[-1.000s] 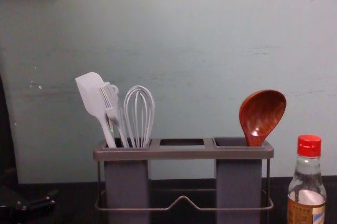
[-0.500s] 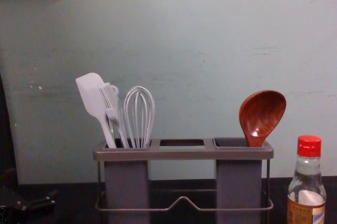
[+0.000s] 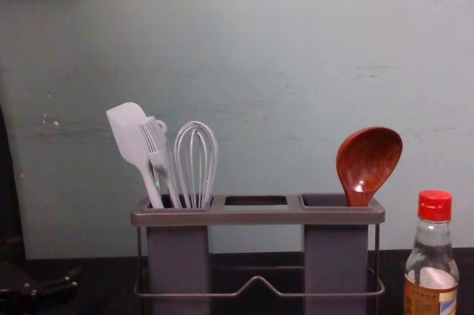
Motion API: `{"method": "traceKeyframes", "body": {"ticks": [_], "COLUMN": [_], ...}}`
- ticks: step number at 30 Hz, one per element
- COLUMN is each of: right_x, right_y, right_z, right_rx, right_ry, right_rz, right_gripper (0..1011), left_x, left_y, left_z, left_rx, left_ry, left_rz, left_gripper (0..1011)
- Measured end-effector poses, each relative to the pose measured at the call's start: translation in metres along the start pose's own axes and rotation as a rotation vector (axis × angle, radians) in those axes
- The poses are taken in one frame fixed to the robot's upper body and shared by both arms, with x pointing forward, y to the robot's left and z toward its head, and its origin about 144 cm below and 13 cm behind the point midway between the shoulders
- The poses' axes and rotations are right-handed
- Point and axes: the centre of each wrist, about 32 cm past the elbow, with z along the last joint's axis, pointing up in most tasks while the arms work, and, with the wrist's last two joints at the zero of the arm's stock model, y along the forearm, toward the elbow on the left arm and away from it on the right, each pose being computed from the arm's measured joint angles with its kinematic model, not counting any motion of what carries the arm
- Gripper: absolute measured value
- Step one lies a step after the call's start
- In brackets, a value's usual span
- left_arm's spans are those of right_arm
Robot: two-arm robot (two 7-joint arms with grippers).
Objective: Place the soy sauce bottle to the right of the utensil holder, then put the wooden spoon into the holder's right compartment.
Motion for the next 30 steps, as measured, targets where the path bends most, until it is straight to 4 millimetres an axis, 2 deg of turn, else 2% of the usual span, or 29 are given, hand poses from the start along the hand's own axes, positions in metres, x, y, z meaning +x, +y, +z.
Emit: {"method": "traceKeyframes", "body": {"ticks": [30], "right_x": [0.0], "right_y": [0.0], "right_z": [0.0], "right_rx": [0.0], "right_ry": [0.0], "right_rz": [0.0], "right_gripper": [1004], "left_x": [0.0], "left_y": [0.0], "left_z": [0.0], "left_rx": [0.0], "left_ry": [0.0], "left_rz": [0.0], "left_gripper": [1005]}}
